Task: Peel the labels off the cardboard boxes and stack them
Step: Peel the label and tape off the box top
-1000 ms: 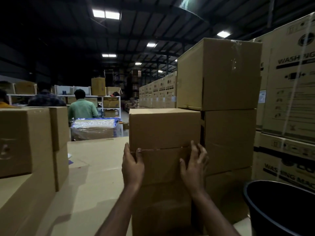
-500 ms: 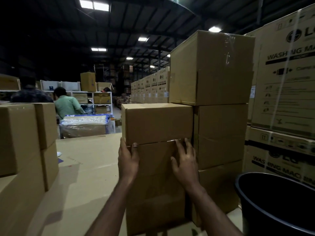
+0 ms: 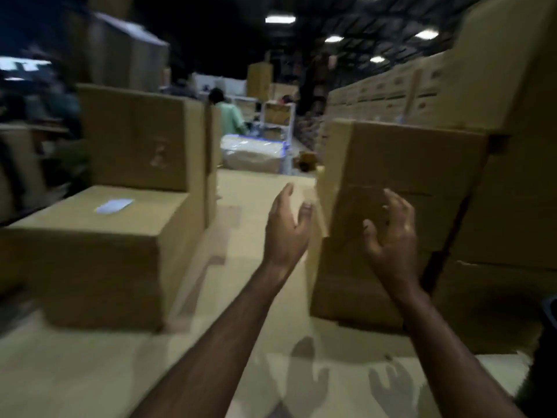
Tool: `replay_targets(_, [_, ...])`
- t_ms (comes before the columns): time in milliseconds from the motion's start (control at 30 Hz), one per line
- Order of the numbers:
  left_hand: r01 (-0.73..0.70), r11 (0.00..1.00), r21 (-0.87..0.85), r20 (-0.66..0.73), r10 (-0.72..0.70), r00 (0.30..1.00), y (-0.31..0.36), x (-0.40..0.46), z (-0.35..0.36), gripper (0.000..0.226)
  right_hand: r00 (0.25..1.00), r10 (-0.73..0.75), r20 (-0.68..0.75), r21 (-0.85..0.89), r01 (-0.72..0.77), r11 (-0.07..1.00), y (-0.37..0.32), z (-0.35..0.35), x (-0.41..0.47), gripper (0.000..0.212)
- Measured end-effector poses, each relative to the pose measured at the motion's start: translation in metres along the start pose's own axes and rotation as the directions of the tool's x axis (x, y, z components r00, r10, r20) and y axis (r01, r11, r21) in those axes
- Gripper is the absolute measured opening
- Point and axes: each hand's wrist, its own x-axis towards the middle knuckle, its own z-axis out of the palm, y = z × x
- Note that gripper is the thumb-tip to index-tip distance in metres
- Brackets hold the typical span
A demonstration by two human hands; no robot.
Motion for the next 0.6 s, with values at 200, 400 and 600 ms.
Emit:
replay_targets(200, [-0.005,0.981,0.192,-0.303,0.064,0.951,-0.036,-0.045,-0.136,0.036,0.981,-0.024,0.192,0.321,-0.04,0.946,-0.094,0.102,-0.069,0.051])
replay_targets(400, [0.256,0.925,0.282,-0.584,-0.046,0.81,-0.082,-0.048,-0.277,0.027,0.92,-0.083,0.382,0.484,-0.122,0.867,-0.184,0.192,-0.114,0.054])
replay_targets(600, [0.552,0.821,0.146,-0.678,-0.324,0.66,-0.142,-0.038,-0.35,0.028,0.847,0.04,0.53,0.444,-0.318,0.838,-0.221,0.237,-0.127,0.062])
